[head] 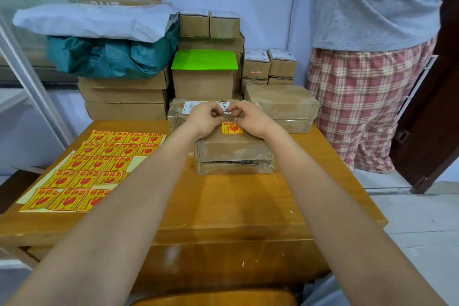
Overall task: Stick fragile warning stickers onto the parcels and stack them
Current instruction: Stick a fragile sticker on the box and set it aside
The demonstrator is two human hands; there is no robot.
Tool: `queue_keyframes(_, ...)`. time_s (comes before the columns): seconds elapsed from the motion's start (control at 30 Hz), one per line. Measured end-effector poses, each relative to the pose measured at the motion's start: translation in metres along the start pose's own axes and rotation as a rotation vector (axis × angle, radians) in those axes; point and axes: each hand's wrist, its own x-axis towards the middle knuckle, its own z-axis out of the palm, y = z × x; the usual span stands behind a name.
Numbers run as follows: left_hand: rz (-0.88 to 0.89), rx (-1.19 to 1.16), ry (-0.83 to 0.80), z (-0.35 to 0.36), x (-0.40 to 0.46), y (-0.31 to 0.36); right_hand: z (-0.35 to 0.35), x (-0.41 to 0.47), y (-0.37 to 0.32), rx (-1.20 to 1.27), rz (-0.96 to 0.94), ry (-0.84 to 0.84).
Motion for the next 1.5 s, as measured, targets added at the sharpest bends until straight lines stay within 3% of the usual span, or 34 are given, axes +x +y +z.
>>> queue_keyframes(0.23, 0.009, -0.035, -0.058, -0.005, -0.006, -0.007, -0.016, -0.014, 0.006, 0.169, -0.012, -0.158)
queue_keyframes(0.33, 0.083, 0.061, -0.093, -0.007, -0.013, -0.01, -0.019, -0.018, 0.008, 0.135, -0.011, -0.214)
queue_keyframes(0.67, 0.166, 0.061, -0.34, -0.019, -0.025, -0.018, -0.026, -0.028, 0.015, 0.057, -0.016, -0.354)
queue_keyframes(0.8, 0.138, -0.22, -0.156, -0.012, -0.034, -0.021, -0.032, -0.036, 0.015, 0.233, 0.02, -0.299)
queue_keyframes(0.93, 0.044, -0.475, 0.143, -0.008, -0.047, -0.04, -0.038, -0.055, 0.031, 0.44, 0.057, 0.073)
queue_keyframes(1.03, -0.031, -0.594, 0.283, -0.009, -0.061, -0.042, -0.034, -0.07, 0.05, 0.576, 0.13, 0.192)
queue_keyframes(1.13, -0.134, -0.675, 0.296, 0.0, -0.075, -0.041, -0.02, -0.086, 0.059, 0.685, 0.218, 0.183)
queue_keyframes(1.27, -0.196, -0.701, 0.171, 0.021, -0.091, -0.045, 0.004, -0.098, 0.056, 0.784, 0.265, 0.11)
queue_keyframes(1.37, -0.162, -0.758, 0.134, 0.032, -0.101, -0.037, 0.015, -0.104, 0.042, 0.819, 0.268, 0.09)
queue_keyframes(1.5, -0.097, -0.711, 0.206, 0.031, -0.109, -0.023, 0.016, -0.107, 0.033, 0.844, 0.22, 0.165)
